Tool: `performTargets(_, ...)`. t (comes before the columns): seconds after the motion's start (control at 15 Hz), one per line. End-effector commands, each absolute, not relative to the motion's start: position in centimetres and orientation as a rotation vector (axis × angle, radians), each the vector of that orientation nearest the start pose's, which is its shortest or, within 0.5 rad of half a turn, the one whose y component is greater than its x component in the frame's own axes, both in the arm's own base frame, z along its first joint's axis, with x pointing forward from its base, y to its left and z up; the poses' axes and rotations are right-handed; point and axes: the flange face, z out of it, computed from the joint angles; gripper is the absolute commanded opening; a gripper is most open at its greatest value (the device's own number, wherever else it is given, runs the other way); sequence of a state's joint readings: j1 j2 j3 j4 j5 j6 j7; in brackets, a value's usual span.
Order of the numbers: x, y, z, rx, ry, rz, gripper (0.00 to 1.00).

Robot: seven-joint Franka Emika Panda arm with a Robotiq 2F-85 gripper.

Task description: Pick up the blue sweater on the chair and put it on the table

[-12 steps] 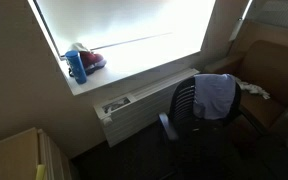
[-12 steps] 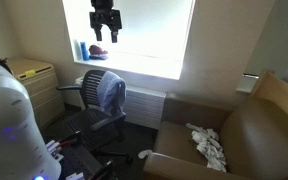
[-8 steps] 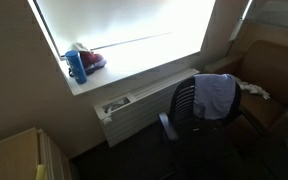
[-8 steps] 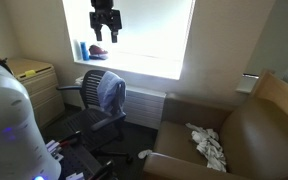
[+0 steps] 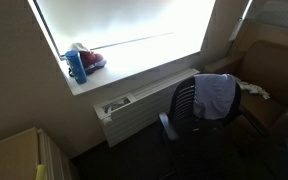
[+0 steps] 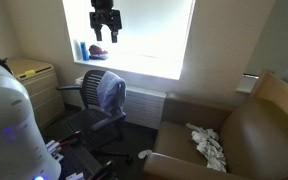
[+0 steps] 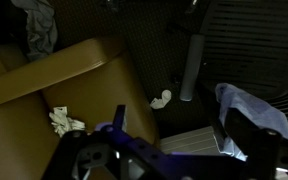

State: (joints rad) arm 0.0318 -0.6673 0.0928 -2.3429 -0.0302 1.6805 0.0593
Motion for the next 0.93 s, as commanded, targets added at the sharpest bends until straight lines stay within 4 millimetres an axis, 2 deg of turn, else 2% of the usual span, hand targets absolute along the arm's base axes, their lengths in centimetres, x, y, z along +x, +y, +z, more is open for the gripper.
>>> performTargets(0.0, 34.6, 4.7, 56.7, -3.228, -0.079, -0.015, 1.00)
performTargets(0.27, 34.6, 4.7, 56.7, -3.228, -0.079, -0.015, 1.00)
performTargets(0.33, 35.9, 5.5, 54.6, -3.191, -0.078, 0.136, 1.00)
performTargets(0.4, 36.6, 7.1, 52.8, -3.164, -0.119, 0.225, 1.00)
performTargets(0.47, 36.6, 10.5, 51.1, -3.143, -0.195, 0.258, 1.00)
performTargets(0.53, 36.6, 12.4, 50.3, -3.103, -0.251, 0.294, 1.00)
performTargets(0.87, 37.1, 25.5, 43.6, -2.997, -0.558, 0.660, 1.00)
